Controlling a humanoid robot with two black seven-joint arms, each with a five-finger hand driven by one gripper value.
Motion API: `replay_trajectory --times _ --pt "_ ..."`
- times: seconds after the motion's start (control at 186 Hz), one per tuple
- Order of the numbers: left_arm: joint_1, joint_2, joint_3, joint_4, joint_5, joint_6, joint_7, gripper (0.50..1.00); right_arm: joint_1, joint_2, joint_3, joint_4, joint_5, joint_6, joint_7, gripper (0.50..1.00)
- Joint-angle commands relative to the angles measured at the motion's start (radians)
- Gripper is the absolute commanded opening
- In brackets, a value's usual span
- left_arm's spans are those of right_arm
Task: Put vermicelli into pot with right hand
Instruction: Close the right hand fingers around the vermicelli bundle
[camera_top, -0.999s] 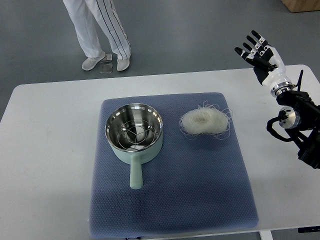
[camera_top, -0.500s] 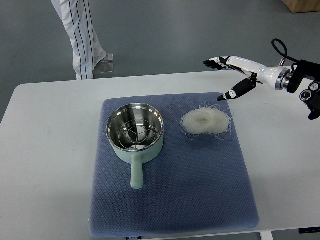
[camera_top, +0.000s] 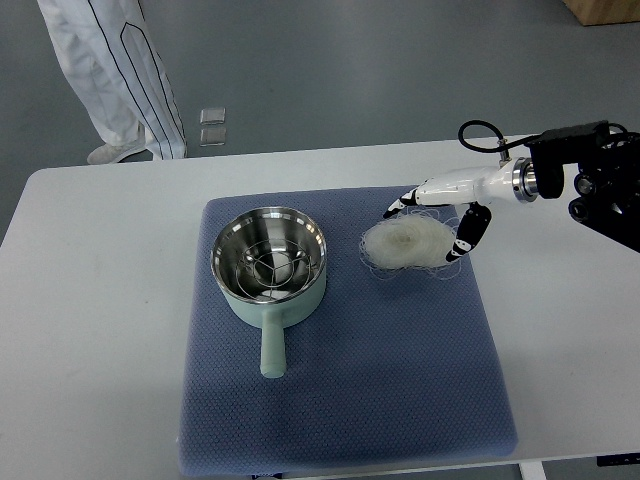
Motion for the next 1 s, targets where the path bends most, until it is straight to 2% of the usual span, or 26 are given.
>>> replay_trajectory --times 0.0,0.371,0.553,0.768,0.833,0.892,0.994 --pt "0.000 0.000 0.000 0.000 0.000 0.000 0.000 1.000 -0.007 0.036 -0.008 -0.039 -0.015 -0.020 -0.004 0.926" --pt "0.000 0.000 -0.002 0.000 0.000 0.000 0.000 1.000 -0.015 0.108 -0.072 -0.126 -0.039 -0.089 -0.004 0.924" --pt "0.000 0.000 -0.002 0.000 0.000 0.000 0.000 1.000 -0.021 0.136 -0.083 -0.171 -0.049 -0.111 -0.013 0.897" --pt "0.000 0.000 -0.002 0.000 0.000 0.000 0.000 1.000 -0.020 0.137 -0.082 -0.195 -0.049 -0.115 -0.021 0.782" --pt "0.000 0.000 -0.002 0.000 0.000 0.000 0.000 1.000 -0.021 0.137 -0.082 -0.195 -0.049 -0.115 -0.021 0.707" --pt "0.000 0.000 -0.002 0.000 0.000 0.000 0.000 1.000 -0.021 0.137 -0.085 -0.195 -0.049 -0.112 -0.019 0.617" --pt "0.000 0.000 -0.002 0.000 0.000 0.000 0.000 1.000 -0.021 0.137 -0.083 -0.195 -0.049 -0.112 -0.019 0.539"
